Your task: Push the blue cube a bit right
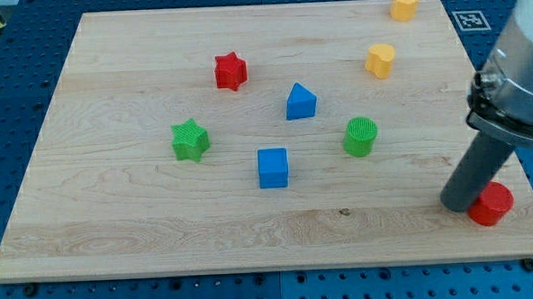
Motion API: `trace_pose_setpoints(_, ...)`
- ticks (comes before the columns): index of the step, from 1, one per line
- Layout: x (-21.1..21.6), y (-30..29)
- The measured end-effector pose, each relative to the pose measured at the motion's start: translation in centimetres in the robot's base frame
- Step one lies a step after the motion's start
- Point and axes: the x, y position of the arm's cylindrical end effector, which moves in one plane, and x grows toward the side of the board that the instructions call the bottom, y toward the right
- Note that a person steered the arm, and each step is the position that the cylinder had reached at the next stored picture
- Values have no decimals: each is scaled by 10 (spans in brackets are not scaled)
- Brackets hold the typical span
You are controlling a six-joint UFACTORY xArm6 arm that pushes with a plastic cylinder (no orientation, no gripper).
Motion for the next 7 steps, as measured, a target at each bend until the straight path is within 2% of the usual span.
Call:
trace_pose_setpoints(1, 7, 1)
trace_pose_setpoints(2, 16, -56)
trace_pose_setpoints(3, 15, -161)
trace_pose_setpoints(4, -6, -267)
trace_pose_setpoints(5, -62, -268)
trace_pose_setpoints(6, -59, -266)
trace_pose_setpoints(7, -59, -239)
